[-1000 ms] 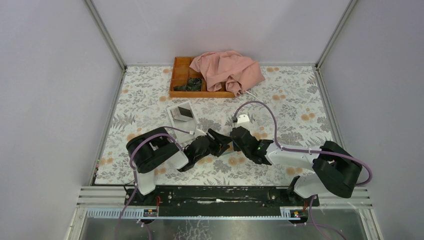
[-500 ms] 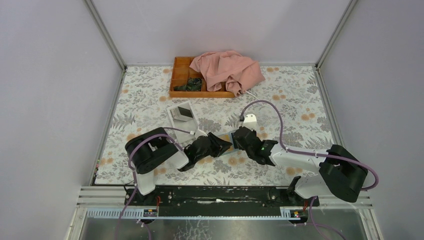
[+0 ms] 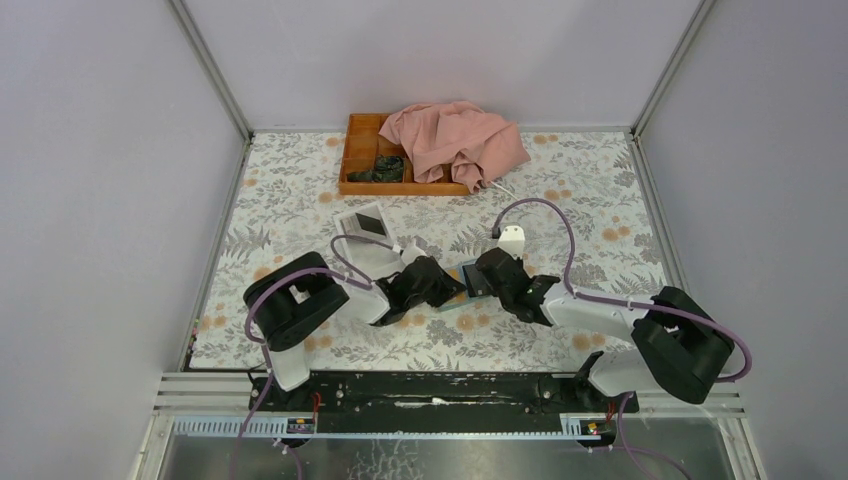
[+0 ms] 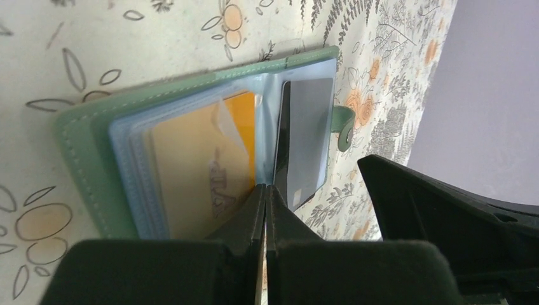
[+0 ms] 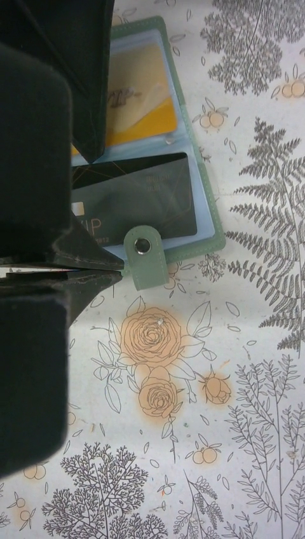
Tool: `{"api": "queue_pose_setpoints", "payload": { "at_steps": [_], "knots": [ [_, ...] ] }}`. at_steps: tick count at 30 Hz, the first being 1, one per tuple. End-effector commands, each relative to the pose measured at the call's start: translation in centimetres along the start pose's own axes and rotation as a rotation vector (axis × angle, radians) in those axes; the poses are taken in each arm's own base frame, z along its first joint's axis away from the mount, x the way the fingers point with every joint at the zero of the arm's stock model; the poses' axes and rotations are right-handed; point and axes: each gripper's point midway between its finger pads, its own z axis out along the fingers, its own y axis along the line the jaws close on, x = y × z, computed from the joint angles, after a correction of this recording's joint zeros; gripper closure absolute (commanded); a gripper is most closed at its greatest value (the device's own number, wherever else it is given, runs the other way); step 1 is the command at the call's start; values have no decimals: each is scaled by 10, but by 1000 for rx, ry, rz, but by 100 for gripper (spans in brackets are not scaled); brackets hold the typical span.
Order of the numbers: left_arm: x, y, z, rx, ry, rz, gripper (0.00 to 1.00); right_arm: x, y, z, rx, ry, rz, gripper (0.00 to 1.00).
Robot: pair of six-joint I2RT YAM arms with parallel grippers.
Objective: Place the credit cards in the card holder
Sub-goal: Insert the credit card into the card holder.
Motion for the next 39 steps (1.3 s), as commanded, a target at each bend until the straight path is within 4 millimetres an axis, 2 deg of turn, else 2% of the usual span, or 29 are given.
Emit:
{"api": "queue_pose_setpoints", "payload": {
  "at_steps": [1,14,18,30,39],
  "knots": [
    [-3,16,3,-111,-7,133,100,0,-3,8,7,19,38,100],
    [-4,19,5,-193,-30,216,100,13,-3,23,-1,82,52,100],
    [1,15,8,-174,-20,216,100,17,-7,25,9,89,55,100],
    [10,3,8,-143,-9,217,100,25,0,25,-35,122,68,100],
    [2,-9,-2,-113,-47,218,100,28,0,26,-31,130,67,100]
  ]
}}
